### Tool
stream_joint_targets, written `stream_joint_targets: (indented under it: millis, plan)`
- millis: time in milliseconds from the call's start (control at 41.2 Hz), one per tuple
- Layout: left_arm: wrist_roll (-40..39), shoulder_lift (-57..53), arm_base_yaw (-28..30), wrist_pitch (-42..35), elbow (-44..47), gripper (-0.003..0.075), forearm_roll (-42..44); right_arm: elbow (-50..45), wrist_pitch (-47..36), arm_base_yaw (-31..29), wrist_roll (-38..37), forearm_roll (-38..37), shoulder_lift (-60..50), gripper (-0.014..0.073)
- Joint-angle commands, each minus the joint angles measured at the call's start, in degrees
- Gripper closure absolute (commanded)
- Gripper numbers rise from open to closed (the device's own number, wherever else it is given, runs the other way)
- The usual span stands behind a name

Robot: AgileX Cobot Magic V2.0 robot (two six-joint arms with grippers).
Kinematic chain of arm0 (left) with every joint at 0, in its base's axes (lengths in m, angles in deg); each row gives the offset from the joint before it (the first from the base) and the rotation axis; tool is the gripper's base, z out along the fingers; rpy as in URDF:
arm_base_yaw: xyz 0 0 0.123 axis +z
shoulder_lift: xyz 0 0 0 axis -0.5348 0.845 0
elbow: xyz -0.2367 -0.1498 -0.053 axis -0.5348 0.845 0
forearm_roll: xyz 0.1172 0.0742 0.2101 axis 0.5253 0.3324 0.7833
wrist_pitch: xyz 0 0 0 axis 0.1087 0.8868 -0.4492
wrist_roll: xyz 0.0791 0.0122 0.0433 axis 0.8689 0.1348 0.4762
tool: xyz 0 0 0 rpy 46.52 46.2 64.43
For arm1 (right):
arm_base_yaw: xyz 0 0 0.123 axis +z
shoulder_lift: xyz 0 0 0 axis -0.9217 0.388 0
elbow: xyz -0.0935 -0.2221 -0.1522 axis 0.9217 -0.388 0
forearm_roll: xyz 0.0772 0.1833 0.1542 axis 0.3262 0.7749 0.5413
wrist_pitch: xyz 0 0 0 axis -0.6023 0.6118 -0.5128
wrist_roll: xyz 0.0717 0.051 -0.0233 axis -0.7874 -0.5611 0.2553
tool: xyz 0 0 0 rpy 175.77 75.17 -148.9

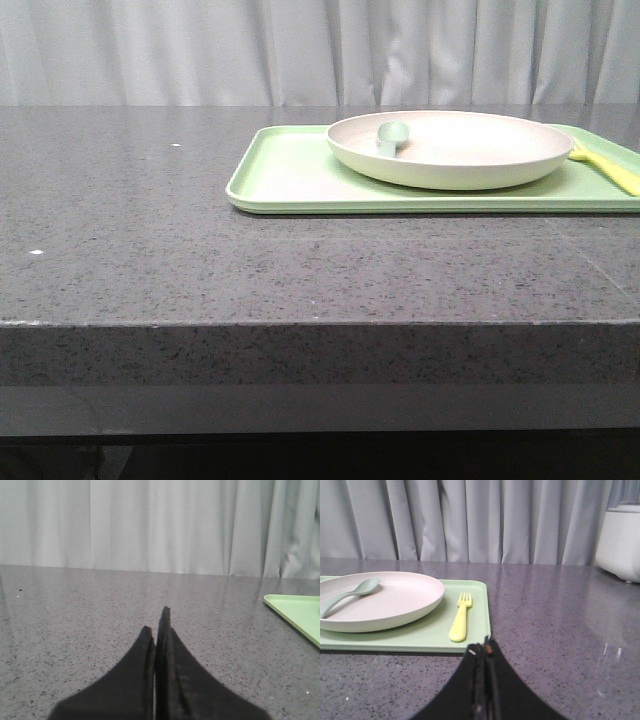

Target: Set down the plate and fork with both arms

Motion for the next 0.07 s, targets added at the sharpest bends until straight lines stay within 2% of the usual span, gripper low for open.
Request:
stream_joint_targets:
  millis: [0, 49]
  plan:
    - [-0.5, -1.2, 0.1, -5.0, 0.1, 0.0738, -0.5, 0.3, -4.9, -0.1, 0.2, 0.0, -1.1, 0.0662]
    - [-0.5, -1.2, 0.1, -5.0, 0.1, 0.0738, -0.5, 0.3, -4.9, -0.1, 0.2, 0.0, -1.1, 0.0662]
